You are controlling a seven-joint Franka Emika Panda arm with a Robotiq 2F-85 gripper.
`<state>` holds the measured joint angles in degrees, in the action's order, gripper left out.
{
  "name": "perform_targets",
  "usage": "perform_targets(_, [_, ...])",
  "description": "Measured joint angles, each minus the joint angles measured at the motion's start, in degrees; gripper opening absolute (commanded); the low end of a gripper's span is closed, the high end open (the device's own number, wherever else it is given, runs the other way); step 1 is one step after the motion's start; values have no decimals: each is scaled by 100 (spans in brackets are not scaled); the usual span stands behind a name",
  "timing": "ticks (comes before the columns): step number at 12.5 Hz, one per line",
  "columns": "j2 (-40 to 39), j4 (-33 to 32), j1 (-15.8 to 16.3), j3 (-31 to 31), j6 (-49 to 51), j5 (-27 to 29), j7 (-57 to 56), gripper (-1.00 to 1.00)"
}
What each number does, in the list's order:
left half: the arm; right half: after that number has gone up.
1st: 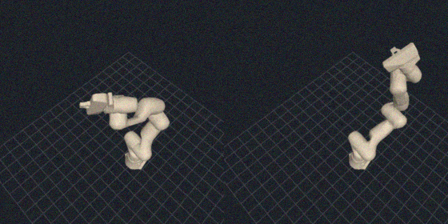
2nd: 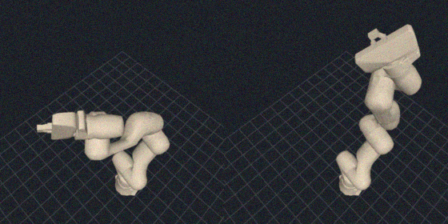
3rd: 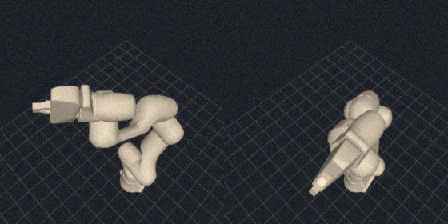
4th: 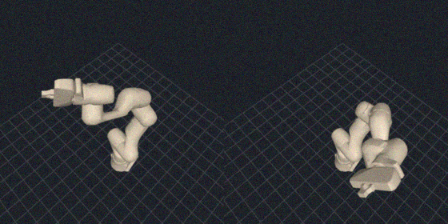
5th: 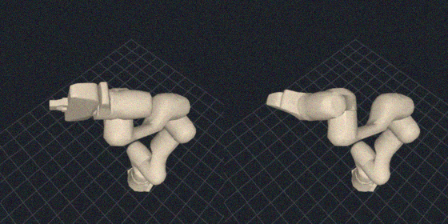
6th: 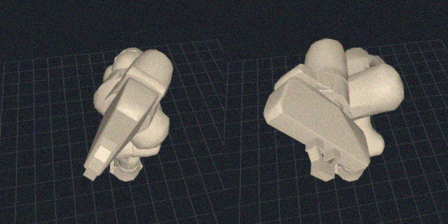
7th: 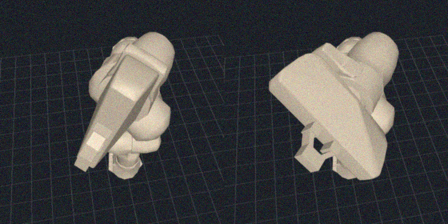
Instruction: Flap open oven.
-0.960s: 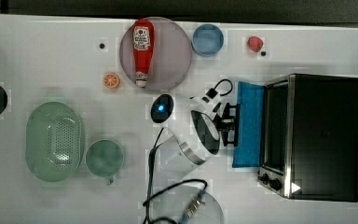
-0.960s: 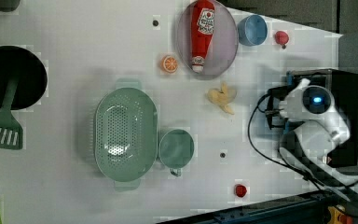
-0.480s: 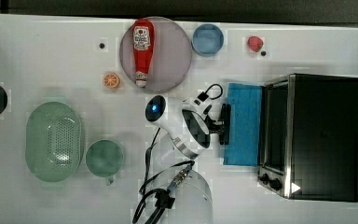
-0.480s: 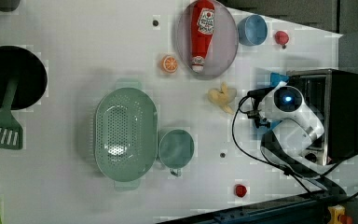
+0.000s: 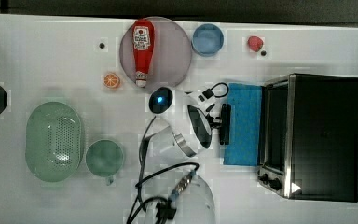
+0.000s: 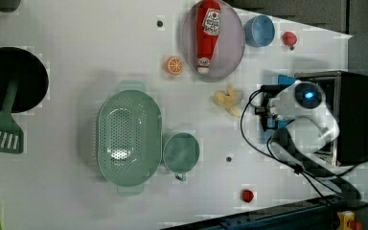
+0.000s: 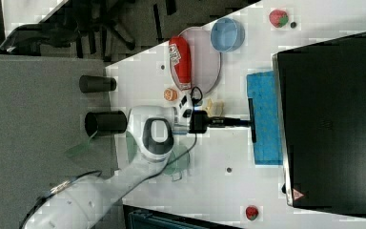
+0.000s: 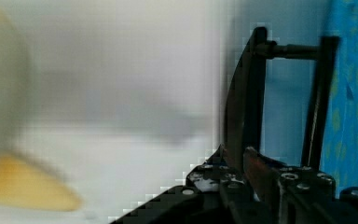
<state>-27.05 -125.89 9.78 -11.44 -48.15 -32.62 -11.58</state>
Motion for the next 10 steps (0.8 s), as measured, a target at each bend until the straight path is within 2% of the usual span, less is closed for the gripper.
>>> perform_targets(3, [1097, 190, 36, 65, 657, 1560, 87, -65])
perform_targets(6, [2395, 839, 50, 52, 1690, 2990, 112, -65])
perform_targets(7, [2740, 1164, 59, 20, 2035, 3221, 161, -65])
perform_targets(10, [3391, 2277, 29, -42, 3727, 3202, 206, -65])
